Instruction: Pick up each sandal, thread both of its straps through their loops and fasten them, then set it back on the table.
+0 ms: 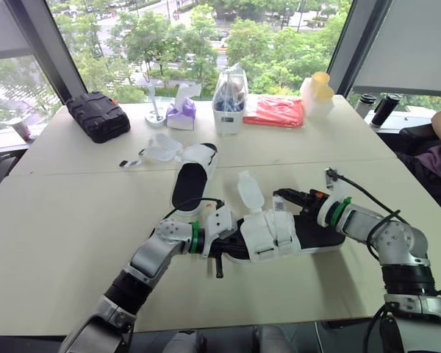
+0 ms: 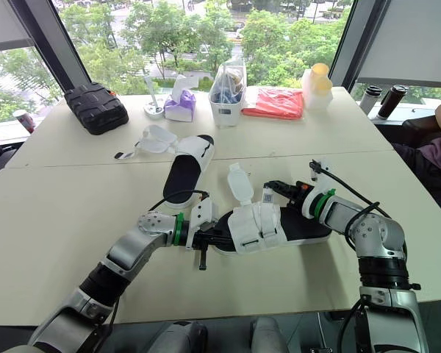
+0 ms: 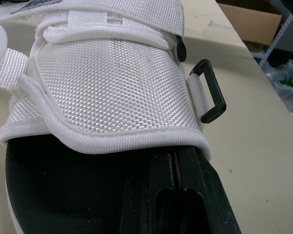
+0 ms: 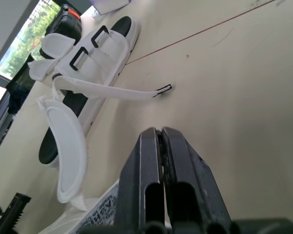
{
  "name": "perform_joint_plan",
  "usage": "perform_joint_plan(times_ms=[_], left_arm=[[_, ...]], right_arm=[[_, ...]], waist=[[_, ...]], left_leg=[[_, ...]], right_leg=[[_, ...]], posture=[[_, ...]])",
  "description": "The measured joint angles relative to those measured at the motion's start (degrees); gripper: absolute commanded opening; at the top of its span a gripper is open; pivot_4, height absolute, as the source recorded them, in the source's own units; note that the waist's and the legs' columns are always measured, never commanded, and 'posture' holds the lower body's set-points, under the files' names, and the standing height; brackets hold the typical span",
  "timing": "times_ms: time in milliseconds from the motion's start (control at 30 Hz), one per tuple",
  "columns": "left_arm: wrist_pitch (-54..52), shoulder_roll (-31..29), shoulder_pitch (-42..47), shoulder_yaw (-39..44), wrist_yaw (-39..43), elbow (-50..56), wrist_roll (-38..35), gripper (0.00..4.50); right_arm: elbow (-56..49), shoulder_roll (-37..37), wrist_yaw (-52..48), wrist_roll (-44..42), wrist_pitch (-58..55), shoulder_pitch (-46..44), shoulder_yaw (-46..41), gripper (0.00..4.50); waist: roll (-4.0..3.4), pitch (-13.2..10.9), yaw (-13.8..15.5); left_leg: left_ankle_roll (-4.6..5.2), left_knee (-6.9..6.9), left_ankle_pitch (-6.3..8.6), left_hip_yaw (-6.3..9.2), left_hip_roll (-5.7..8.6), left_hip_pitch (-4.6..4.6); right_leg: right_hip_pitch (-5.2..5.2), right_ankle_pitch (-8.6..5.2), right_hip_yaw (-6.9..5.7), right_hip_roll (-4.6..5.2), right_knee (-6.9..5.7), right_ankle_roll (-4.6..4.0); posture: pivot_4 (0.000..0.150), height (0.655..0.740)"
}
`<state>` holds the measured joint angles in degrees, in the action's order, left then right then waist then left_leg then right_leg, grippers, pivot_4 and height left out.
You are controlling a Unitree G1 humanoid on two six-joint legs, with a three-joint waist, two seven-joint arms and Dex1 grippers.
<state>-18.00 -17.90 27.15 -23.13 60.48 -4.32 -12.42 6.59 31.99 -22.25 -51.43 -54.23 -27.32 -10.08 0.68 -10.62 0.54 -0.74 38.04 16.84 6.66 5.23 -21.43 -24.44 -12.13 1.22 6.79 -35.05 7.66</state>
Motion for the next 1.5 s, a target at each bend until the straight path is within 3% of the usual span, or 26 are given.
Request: perform_joint_plan(times_ms=[300,400,567,800,967,1200,1500], left_arm=[[0.9,0.5,0.4,0.0,0.0,-1.0,0.2,0.0],[1.2,0.6,0.6,0.0,0.0,-1.3,0.4,0.0],[3.5,1.9,1.4,0.2,-1.4,-4.1,1.0,0.0],[14.9,3.5,8.9,1.9,-4.2,-17.6,5.7,0.0],[17.4,4.9,9.7,2.4,-3.6,-20.6,5.8,0.0],[17.3,5.5,9.0,2.6,-3.2,-20.0,5.8,0.0],[16.1,5.5,6.9,3.6,-3.9,-17.3,6.1,0.0]], right_arm=[[-2.9,1.3,-5.5,7.6,-0.1,0.2,4.1,0.04],[-2.9,1.1,-6.2,9.7,0.2,0.0,4.7,0.95],[-2.4,1.0,-8.2,10.5,0.7,-0.1,3.3,3.44],[-1.2,5.7,-15.1,9.9,2.1,-3.2,-2.1,3.44],[-3.1,6.3,-18.6,8.9,-0.2,-5.3,-1.4,3.44],[-2.9,2.7,-20.5,6.6,-9.2,-10.7,5.0,3.44],[10.9,1.3,-29.5,15.3,-2.2,-17.4,14.4,3.44]], waist=[[0.0,0.0,0.0],[0.0,0.0,0.0],[0.0,0.0,0.1],[0.0,0.0,0.0],[0.01,0.0,0.0],[0.0,0.0,0.1],[0.0,0.0,-0.1]], left_leg=[[0.0,0.0,0.0,0.0,0.0,0.0],[0.0,0.0,0.0,0.01,0.0,0.0],[0.0,0.0,0.0,0.01,0.01,-0.01],[-0.02,-0.01,-0.01,-0.01,0.03,-0.02],[-0.01,-0.02,-0.01,0.01,0.02,-0.04],[-0.02,-0.02,-0.01,0.05,0.05,-0.06],[-0.01,-0.02,0.0,0.04,0.08,-0.08]], right_leg=[[0.0,0.0,0.0,0.0,0.0,0.0],[0.0,0.0,-0.01,0.0,0.0,0.0],[-0.01,0.0,0.0,0.0,0.0,0.0],[-0.02,0.01,-0.01,0.0,0.02,0.01],[-0.03,0.01,-0.01,0.01,0.01,0.01],[-0.06,0.02,-0.01,0.02,0.0,0.02],[-0.1,0.06,-0.01,0.04,-0.02,0.07]], posture=[[0.15,0.74],[0.15,0.74],[0.15,0.74],[0.15,0.74],[0.15,0.74],[0.15,0.74],[0.15,0.74]])
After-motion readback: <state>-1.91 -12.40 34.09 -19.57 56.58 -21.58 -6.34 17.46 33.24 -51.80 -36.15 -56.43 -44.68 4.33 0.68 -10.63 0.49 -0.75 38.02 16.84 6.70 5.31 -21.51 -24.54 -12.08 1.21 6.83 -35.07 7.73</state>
